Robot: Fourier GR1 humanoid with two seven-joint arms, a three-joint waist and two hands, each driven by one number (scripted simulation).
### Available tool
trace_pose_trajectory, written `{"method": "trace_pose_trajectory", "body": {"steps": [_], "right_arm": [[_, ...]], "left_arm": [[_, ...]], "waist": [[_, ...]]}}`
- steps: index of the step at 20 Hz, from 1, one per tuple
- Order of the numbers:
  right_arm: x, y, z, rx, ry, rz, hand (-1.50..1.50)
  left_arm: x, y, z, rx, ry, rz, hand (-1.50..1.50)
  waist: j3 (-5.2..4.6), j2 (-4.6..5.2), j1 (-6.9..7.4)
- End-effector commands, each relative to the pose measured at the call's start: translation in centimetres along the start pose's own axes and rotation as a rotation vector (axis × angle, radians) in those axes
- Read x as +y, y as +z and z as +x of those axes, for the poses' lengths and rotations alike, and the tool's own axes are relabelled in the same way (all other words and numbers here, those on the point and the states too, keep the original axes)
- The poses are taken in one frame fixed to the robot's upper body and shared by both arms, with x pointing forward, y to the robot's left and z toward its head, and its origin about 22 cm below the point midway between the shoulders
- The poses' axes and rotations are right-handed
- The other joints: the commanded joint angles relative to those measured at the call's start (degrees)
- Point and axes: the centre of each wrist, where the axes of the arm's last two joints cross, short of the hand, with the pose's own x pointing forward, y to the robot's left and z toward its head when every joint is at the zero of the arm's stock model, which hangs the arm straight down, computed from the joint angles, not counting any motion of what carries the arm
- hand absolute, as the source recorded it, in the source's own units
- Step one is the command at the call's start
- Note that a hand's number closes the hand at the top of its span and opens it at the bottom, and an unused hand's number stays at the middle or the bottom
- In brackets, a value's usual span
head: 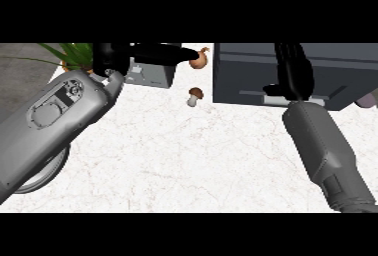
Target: Pick up the can, place it into the drawer and close the drawer
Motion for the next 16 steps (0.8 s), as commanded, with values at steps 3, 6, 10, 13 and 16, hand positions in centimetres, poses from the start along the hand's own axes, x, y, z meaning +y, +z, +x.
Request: {"method": "trace_pose_trajectory", "body": {"steps": [3, 6, 10, 13, 16], "right_arm": [[0.4, -1.9, 2.3, 0.0, -0.014, -0.015, -1.5], [-1.6, -4.8, 3.4, 0.012, -0.008, -0.016, -1.5], [-1.9, -5.1, 2.1, 0.031, -0.021, -0.022, -1.5], [-1.8, -5.4, 3.1, 0.024, -0.017, -0.016, -1.5], [-2.9, -6.7, 3.3, 0.038, -0.052, -0.029, -1.5]], "left_arm": [[1.7, 0.8, -0.9, -0.015, -0.012, -0.004, -1.5], [1.1, 2.0, -1.4, -0.005, -0.007, -0.011, -1.5], [2.1, 2.0, -2.0, -0.018, -0.002, -0.015, -1.5], [2.8, 2.1, -2.6, -0.014, -0.018, -0.02, -1.5], [2.5, 3.1, -3.5, -0.012, -0.023, -0.037, -1.5]], "waist": [[0.5, 1.05, 0.76], [0.47, 0.86, 1.26], [0.5, 1.54, 1.5], [0.48, 1.65, 1.73], [0.5, 1.59, 1.87]]}}
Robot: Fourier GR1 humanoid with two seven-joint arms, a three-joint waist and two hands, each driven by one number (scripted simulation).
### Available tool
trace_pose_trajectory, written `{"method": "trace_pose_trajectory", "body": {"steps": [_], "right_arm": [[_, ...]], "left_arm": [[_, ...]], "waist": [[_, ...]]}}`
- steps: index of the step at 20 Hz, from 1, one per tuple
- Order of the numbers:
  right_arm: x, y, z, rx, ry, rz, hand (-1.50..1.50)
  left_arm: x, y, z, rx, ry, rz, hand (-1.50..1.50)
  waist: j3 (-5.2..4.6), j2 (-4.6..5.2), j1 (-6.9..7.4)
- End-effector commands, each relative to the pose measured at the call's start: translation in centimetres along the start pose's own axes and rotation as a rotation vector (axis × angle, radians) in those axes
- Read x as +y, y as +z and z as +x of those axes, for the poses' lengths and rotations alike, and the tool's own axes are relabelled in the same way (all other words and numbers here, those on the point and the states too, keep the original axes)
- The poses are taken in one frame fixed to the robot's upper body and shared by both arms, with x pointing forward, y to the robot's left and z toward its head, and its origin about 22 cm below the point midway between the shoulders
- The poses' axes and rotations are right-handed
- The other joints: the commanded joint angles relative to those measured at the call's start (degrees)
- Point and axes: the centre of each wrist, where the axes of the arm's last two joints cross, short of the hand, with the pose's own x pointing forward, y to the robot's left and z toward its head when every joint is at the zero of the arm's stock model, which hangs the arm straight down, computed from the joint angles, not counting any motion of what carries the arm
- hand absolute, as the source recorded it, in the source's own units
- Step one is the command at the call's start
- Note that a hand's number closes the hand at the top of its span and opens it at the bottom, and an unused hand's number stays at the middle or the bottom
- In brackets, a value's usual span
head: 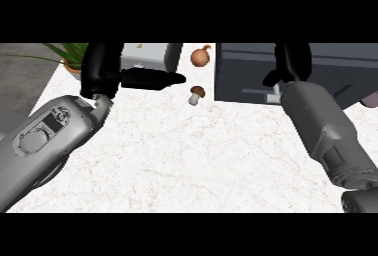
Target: Pick up the can, place it into the drawer and close the drawer
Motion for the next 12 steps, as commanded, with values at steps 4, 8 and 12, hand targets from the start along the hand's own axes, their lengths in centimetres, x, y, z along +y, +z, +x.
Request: {"method": "trace_pose_trajectory", "body": {"steps": [4, 8, 12], "right_arm": [[-1.7, -2.5, 2.8, -0.018, -0.17, -0.052, -1.5], [-1.9, -2.8, 4.4, -0.002, -0.336, -0.068, -1.5], [-2.2, -3.3, 6.7, -0.006, -0.49, -0.089, -1.5]], "left_arm": [[0.6, 1.1, -1.6, 0.003, 0.005, -0.004, -1.5], [1.1, 1.0, -1.2, 0.002, 0.009, 0.001, -1.5], [1.4, 0.8, -2.1, 0.013, 0.01, 0.012, -1.5]], "waist": [[0.15, 0.3, 0.7], [0.25, 0.33, 1.29], [0.19, 0.24, 0.22]]}}
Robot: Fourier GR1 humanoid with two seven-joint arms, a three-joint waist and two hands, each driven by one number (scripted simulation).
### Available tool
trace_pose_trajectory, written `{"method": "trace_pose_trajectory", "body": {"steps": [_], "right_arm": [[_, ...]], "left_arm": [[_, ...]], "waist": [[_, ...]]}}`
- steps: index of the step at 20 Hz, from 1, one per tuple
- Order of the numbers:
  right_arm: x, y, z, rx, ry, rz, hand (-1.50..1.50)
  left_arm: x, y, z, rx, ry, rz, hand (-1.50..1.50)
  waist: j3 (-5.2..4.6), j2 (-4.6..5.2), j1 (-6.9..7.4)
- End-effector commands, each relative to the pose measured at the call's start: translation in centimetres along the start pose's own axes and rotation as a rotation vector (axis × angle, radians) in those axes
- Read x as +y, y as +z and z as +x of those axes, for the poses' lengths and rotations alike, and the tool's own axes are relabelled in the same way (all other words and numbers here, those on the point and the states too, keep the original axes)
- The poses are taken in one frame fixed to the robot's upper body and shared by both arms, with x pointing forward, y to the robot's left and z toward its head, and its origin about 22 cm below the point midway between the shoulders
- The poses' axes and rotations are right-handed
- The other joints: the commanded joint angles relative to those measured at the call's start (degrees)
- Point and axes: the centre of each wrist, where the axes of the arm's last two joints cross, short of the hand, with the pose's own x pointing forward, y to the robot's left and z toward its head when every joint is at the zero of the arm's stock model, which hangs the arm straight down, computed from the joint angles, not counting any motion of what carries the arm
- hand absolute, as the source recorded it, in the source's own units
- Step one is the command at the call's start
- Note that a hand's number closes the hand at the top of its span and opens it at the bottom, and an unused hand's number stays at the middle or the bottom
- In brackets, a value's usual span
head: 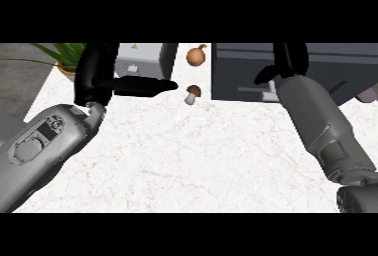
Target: Pick up the can, place it into the drawer and close the drawer
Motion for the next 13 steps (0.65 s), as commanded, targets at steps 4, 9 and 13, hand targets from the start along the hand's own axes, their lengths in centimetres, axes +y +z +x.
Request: {"method": "trace_pose_trajectory", "body": {"steps": [4, 9, 13], "right_arm": [[0.4, -1.7, 4.9, 0.062, -0.374, -0.089, -1.5], [-1.5, -3.6, 5.2, 0.116, -0.614, -0.103, -1.5], [-0.8, -3.1, 5.5, 0.123, -0.63, -0.107, -1.5]], "left_arm": [[0.9, 1.0, -0.5, 0.013, 0.015, 0.009, -1.5], [2.5, 1.5, -2.7, 0.026, -0.017, 0.034, -1.5], [1.1, 1.6, -2.2, 0.013, -0.005, 0.043, -1.5]], "waist": [[-0.05, -0.85, 1.42], [-0.16, -1.13, -0.23], [-0.17, -0.95, -0.51]]}}
